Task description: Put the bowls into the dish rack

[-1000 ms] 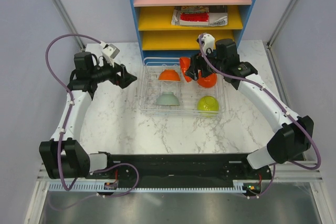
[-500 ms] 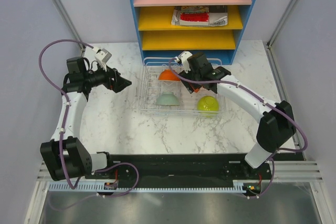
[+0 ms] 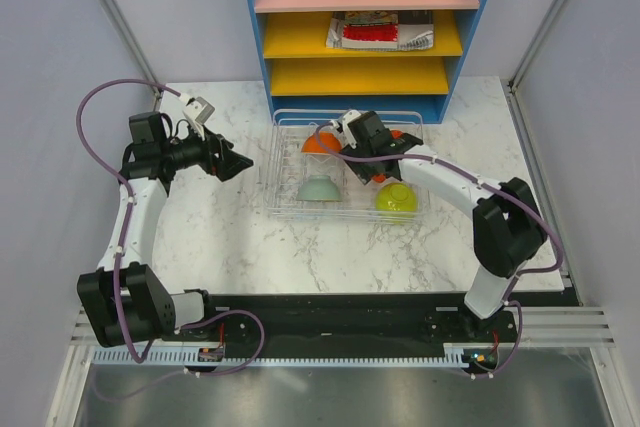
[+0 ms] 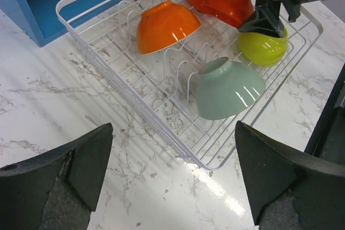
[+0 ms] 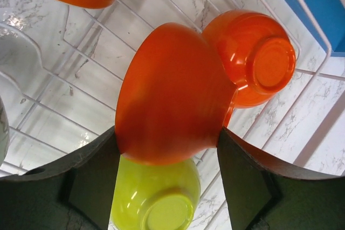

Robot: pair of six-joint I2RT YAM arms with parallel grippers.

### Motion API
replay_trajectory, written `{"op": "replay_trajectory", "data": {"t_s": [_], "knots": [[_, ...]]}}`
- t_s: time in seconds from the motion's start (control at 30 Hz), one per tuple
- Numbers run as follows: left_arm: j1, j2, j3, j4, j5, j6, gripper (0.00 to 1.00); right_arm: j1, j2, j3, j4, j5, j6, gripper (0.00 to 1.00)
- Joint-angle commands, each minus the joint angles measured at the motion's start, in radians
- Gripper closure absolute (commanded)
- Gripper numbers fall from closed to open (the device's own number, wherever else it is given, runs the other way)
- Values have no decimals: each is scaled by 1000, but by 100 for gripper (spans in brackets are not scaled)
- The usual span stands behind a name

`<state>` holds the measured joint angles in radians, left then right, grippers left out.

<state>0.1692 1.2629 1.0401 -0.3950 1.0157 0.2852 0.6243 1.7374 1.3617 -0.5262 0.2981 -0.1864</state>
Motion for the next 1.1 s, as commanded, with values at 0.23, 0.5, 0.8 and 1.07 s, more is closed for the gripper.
{"op": "replay_trajectory", "data": {"t_s": [0.23,0.5,0.8,1.07], "knots": [[4,-33,-5,22,44,14,0,22,90,13,72,72,34,100],[4,-36,-8,24,38,20,0,58,109,36,37,64,2,49],[4,-40,-8,24,26,20,0,98,116,45,-6,64,-31,16],[4,-49,-8,25,21,20,0,103,83,50,-26,70,-53,6]]}}
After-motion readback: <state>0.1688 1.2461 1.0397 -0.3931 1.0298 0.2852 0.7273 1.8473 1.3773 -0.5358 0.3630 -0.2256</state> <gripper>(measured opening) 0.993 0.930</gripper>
